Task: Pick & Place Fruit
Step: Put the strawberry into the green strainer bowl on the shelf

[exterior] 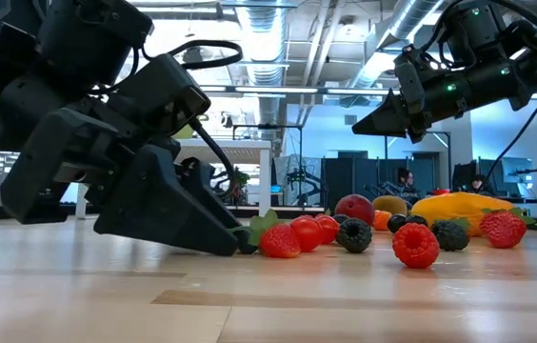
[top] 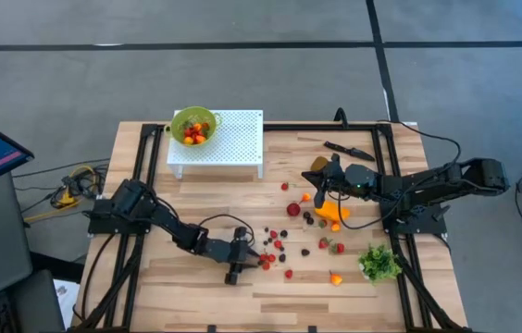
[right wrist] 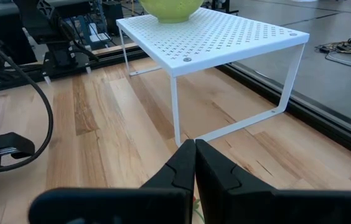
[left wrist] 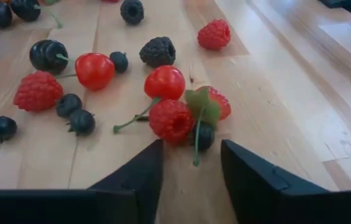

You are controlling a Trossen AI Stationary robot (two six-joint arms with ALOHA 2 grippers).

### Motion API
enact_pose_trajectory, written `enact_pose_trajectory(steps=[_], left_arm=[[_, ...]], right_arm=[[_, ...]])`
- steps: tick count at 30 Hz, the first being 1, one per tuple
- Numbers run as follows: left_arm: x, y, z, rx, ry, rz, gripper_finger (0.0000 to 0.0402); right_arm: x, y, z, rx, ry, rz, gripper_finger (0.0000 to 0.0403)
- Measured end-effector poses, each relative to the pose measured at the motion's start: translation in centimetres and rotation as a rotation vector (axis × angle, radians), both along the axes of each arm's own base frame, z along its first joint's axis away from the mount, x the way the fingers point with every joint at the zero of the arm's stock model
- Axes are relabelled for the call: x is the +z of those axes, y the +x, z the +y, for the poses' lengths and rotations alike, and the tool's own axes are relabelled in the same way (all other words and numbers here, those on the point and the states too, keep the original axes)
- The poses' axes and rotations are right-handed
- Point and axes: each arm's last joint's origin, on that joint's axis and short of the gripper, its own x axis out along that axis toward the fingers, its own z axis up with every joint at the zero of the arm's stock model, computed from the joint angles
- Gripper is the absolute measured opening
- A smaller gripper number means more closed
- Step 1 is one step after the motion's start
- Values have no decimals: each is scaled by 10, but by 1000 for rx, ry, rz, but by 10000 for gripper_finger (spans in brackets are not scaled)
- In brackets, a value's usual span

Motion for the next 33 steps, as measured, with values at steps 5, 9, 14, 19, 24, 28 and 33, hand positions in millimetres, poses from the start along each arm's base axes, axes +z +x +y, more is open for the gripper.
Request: enact_pose_trajectory(steps=[5, 9, 14, 19, 24, 28, 33], left_arm=[[0, 1, 2, 6, -4, -3, 113], [0, 1, 2, 9, -5, -5, 87], [0, 1, 2, 9, -5, -6, 44], [0, 1, 2, 9, -6, -6, 5], [0, 1, 2, 9, -7, -7, 2], [1, 1, 2, 5, -9, -7, 1], [13, 0, 1, -26, -33, -24, 1]], right_arm=[[0, 0, 0, 0, 0, 0, 6], [0, 0, 0, 0, 0, 0, 6], [0, 0, 0, 0, 0, 0, 6], [0, 0, 0, 0, 0, 0, 6], [0, 0, 0, 0, 0, 0, 6], [0, 0, 0, 0, 0, 0, 6], [0, 0, 0, 0, 0, -1, 6]])
